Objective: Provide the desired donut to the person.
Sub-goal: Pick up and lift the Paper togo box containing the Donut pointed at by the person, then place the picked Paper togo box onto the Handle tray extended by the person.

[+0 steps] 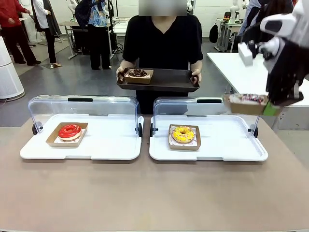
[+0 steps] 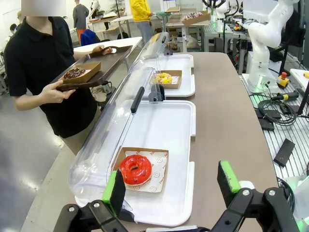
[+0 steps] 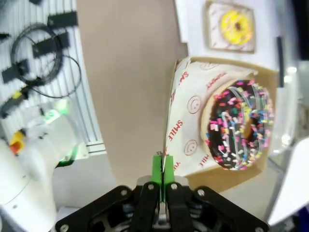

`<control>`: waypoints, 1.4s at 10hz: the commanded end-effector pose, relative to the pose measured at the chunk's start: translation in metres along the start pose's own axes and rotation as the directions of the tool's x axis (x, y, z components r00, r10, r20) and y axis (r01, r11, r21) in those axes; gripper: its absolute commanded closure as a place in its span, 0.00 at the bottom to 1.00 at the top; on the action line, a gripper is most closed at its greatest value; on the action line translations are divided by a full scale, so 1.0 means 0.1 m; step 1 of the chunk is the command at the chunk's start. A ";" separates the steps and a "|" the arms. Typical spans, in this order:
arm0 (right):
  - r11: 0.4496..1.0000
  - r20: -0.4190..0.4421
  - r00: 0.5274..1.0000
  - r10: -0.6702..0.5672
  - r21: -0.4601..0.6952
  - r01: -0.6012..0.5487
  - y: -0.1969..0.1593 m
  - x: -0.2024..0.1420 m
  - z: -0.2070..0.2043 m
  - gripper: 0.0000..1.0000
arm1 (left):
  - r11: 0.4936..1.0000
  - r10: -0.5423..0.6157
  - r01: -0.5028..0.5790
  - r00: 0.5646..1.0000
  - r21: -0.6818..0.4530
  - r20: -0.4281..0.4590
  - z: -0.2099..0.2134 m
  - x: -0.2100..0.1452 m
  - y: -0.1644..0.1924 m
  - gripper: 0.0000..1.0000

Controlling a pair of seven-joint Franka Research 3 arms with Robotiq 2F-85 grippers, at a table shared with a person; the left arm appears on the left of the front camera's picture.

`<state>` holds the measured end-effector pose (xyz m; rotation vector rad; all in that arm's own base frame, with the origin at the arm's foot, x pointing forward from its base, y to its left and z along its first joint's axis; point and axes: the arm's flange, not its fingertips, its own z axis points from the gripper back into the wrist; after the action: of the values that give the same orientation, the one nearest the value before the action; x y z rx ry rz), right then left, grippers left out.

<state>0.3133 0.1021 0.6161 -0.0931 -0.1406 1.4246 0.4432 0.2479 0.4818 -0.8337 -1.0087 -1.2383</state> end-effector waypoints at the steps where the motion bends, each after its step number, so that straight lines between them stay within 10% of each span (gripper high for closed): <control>1: 0.997 -0.029 0.997 -0.067 0.036 0.068 -0.32 0.11 0.11 1.00 | 1.000 0.007 -0.007 1.000 0.010 -0.005 0.01 0.02 0.00 0.00; 14: 0.998 0.003 0.999 -0.054 0.024 0.054 -0.41 0.10 0.15 1.00 | 1.000 0.007 -0.007 1.000 0.010 -0.005 0.01 0.02 0.00 0.00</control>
<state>0.3564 0.1057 0.6421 -0.0612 -0.1353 1.3729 0.4432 0.2480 0.4818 -0.8334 -1.0087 -1.2384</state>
